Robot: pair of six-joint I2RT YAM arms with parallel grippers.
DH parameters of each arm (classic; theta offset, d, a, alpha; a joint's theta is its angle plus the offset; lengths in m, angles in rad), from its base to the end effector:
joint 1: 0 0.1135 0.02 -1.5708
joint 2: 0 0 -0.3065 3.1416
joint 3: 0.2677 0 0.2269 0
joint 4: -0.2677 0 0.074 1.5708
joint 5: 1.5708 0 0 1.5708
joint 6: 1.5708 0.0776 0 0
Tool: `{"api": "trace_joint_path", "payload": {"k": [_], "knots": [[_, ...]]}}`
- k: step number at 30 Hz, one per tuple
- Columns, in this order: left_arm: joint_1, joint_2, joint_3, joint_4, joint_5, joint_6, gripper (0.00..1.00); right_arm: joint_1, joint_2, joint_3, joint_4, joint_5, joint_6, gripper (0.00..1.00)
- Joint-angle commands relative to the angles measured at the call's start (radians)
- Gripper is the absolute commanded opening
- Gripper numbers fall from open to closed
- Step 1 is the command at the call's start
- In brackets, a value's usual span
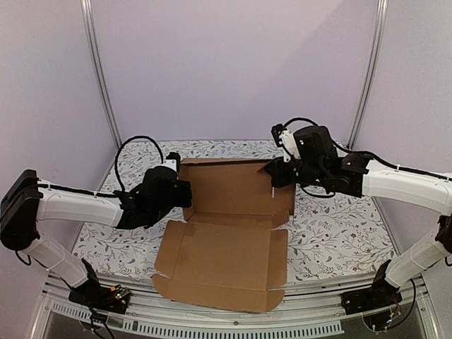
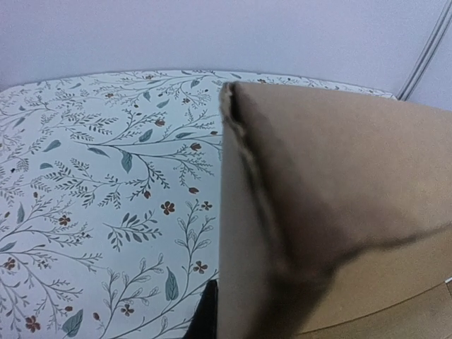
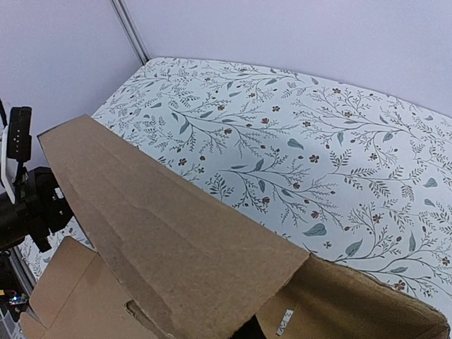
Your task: Fold the paper box
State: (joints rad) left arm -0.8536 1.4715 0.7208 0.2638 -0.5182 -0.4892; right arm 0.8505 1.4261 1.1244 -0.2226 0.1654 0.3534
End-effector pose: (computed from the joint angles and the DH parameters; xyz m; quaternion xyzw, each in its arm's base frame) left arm 0.2364 -0.2125 0.2469 0.0201 0.8383 -0.1383 0.5269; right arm 0.2292 0.2418 0.3337 -0.1723 0.8469 0.2230 0.4510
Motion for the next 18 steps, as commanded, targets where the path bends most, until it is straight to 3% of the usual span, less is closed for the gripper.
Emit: {"api": "trace_joint_path", "payload": {"k": [1,7,18], "knots": [[-0.027,-0.006,0.017,0.009,0.019,-0.024,0.0,-0.004,0.032,-0.001,0.115,-0.041,0.066,0.0],[-0.035,0.004,0.039,0.005,0.058,-0.05,0.0,-0.003,0.045,-0.009,0.21,-0.064,0.118,0.0],[-0.013,-0.018,0.055,-0.017,0.083,-0.102,0.0,0.002,-0.007,-0.048,0.182,-0.121,0.092,0.0]]}}
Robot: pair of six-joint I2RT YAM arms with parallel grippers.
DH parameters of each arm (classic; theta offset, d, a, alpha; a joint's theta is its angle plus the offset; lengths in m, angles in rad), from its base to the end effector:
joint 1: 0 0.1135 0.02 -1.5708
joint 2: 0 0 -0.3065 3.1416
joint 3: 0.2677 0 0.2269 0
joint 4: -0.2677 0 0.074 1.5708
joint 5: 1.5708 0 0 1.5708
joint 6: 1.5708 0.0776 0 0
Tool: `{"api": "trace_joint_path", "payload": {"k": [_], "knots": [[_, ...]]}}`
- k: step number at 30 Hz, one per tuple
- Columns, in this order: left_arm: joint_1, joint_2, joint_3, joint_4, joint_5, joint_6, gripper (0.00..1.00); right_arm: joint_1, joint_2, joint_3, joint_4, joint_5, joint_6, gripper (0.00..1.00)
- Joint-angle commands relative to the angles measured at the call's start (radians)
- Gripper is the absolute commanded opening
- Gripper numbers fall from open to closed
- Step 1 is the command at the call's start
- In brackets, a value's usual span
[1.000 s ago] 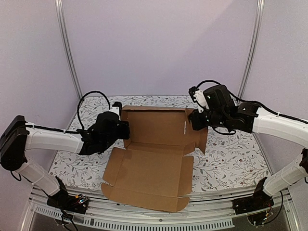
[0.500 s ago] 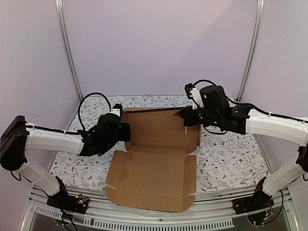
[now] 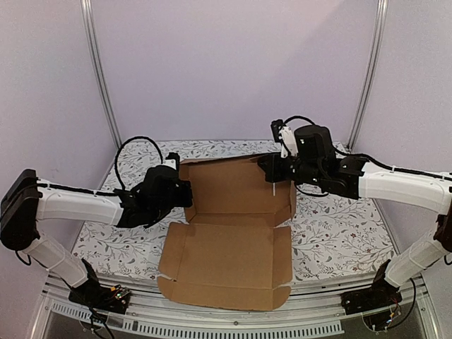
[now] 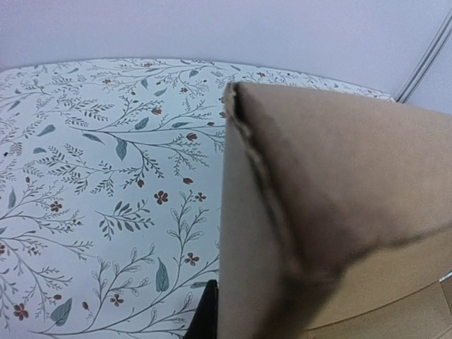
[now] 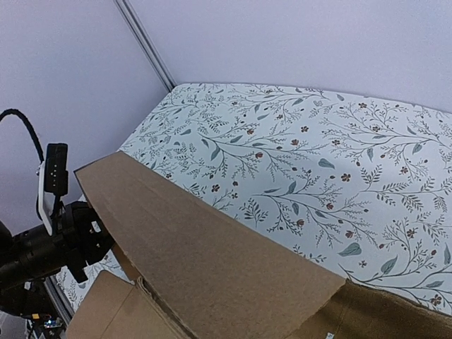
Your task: Fold the paper box
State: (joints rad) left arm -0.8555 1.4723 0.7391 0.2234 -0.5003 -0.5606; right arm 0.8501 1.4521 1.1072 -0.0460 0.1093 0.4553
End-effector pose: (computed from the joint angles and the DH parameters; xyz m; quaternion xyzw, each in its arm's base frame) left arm 0.2358 -0.2146 0.2473 -0.0011 0.8450 -0.1566 0.5112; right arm 0.2371 0.2571 0.3428 -0.1329 0.8196 0.3013 0.4689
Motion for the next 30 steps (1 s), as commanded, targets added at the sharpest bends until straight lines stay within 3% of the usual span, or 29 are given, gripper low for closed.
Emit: {"api": "trace_joint_path", "payload": {"k": [1,17,24,30], "knots": [[-0.007,-0.02,0.036,0.021,0.065,-0.033,0.0,0.002,-0.047,-0.039,-0.005,-0.079,-0.014,0.0],[0.073,-0.019,0.014,0.039,0.118,-0.066,0.0,0.002,-0.421,-0.212,-0.219,-0.207,-0.147,0.0],[0.128,-0.023,-0.018,0.093,0.222,-0.131,0.0,0.009,-0.587,-0.363,-0.204,-0.273,-0.172,0.0],[0.164,-0.04,-0.065,0.159,0.303,-0.21,0.0,0.014,-0.717,-0.498,-0.136,-0.239,-0.152,0.0]]}}
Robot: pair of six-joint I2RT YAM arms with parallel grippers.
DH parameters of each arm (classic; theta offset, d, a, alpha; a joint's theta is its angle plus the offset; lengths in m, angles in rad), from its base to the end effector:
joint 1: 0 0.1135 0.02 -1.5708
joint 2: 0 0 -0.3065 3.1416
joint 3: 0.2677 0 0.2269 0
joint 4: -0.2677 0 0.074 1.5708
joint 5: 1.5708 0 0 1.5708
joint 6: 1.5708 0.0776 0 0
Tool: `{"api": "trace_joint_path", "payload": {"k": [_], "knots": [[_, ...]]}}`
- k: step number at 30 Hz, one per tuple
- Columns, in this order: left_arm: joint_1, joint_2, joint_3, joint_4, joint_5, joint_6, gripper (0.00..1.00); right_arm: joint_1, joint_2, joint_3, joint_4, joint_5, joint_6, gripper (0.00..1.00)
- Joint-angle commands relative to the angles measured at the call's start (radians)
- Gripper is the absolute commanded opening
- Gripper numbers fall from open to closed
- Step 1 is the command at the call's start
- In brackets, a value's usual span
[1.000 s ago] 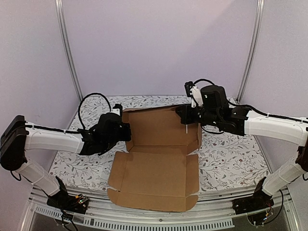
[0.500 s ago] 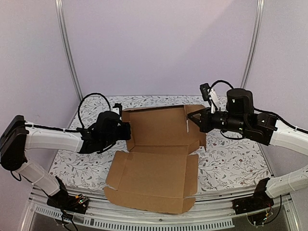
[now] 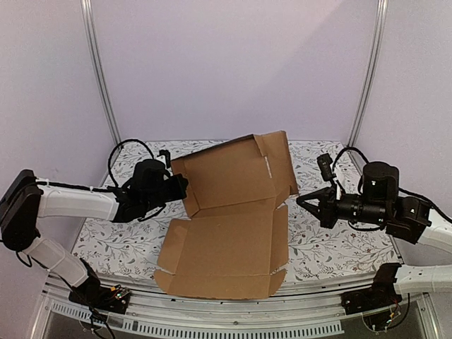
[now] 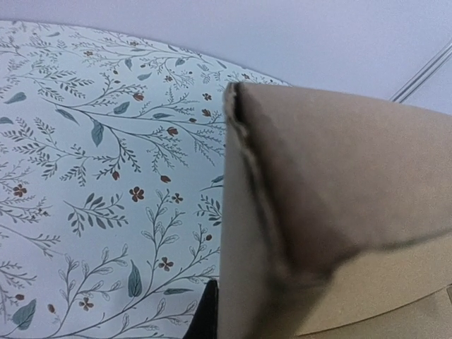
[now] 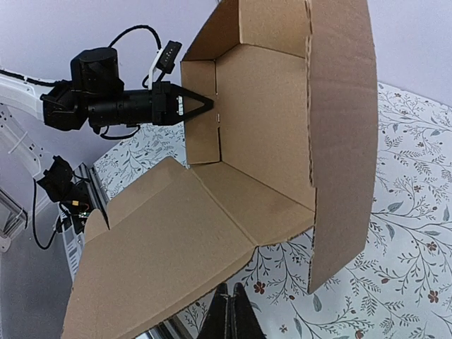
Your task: Fold the paper box
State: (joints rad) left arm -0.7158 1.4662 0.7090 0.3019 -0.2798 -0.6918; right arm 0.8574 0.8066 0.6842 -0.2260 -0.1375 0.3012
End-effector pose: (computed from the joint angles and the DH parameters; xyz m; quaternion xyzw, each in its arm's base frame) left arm 0.2568 -0.1949 0.2463 -0.0637 0.8410 -0.2490 0.4761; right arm 0.1060 0.1387 0.3161 -0.2622 0.7748 0.3605 0.4483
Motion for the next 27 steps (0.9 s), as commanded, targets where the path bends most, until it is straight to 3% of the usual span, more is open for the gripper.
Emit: {"api": "trace_joint_path", "payload": {"k": [1,7,17,27], "knots": [[0.027,-0.037,-0.041,0.089,0.094,-0.092,0.0,0.007,-0.1,-0.096,0.063,0.016,0.014,0.0],[0.032,-0.057,-0.059,0.126,0.155,-0.146,0.0,0.008,-0.142,-0.176,0.23,0.035,0.096,0.0],[0.033,-0.078,-0.087,0.166,0.211,-0.201,0.0,0.035,-0.002,-0.196,0.623,0.05,0.223,0.0],[0.034,-0.094,-0.09,0.178,0.229,-0.209,0.0,0.086,0.162,-0.123,0.785,0.081,0.226,0.0]]}}
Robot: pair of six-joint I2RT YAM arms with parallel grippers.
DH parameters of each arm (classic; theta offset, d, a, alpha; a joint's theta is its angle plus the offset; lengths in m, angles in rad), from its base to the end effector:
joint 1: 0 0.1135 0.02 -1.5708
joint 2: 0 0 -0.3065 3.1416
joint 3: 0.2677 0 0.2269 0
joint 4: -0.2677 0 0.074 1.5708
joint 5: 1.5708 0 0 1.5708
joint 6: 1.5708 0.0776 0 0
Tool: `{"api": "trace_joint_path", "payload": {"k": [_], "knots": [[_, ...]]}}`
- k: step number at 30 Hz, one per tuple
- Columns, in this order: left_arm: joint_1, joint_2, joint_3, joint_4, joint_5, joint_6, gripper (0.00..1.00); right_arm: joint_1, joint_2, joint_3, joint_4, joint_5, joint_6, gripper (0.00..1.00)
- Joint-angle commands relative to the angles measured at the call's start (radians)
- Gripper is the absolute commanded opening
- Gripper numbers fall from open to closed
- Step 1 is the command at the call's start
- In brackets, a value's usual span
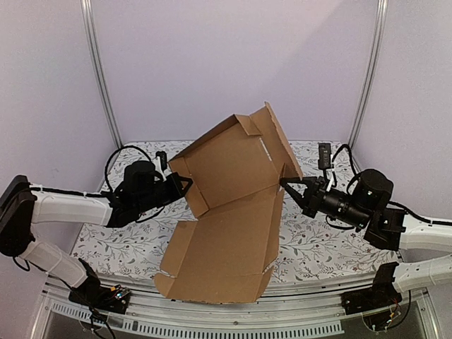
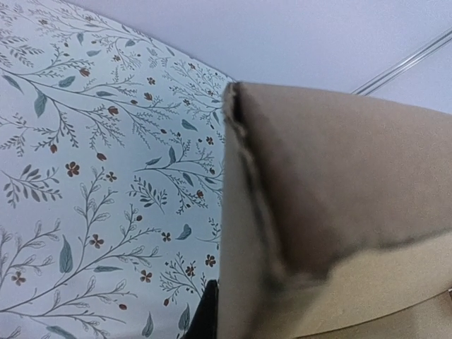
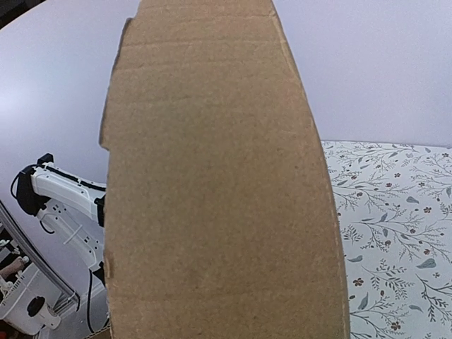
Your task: Fold the paper box
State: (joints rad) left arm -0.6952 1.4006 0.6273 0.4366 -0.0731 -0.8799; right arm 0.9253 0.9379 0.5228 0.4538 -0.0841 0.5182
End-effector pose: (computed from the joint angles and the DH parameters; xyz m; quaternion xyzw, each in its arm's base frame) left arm 0.2413 -0.1939 0.2557 -0.0962 0.8096 -0.3887 0.4291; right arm 0.1238 0.1752 0.3332 -0.1697 0.6723 0.4976 0.5212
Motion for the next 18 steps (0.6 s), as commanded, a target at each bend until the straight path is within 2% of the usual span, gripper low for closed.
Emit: {"api": "trace_joint_path", "payload": {"k": [1,13,18], "knots": [[0.014,-0.031,-0.008,0.044,0.024,-0.021,0.0,0.02,0.036,0.041,0.11,0.033,0.008,0.0],[0.019,-0.052,0.01,0.075,0.1,-0.054,0.0,0.039,0.106,0.03,0.107,0.067,-0.005,0.0],[0.023,-0.052,0.03,0.069,0.118,-0.039,0.0,0.053,0.126,0.061,-0.015,0.066,-0.024,0.0]]}}
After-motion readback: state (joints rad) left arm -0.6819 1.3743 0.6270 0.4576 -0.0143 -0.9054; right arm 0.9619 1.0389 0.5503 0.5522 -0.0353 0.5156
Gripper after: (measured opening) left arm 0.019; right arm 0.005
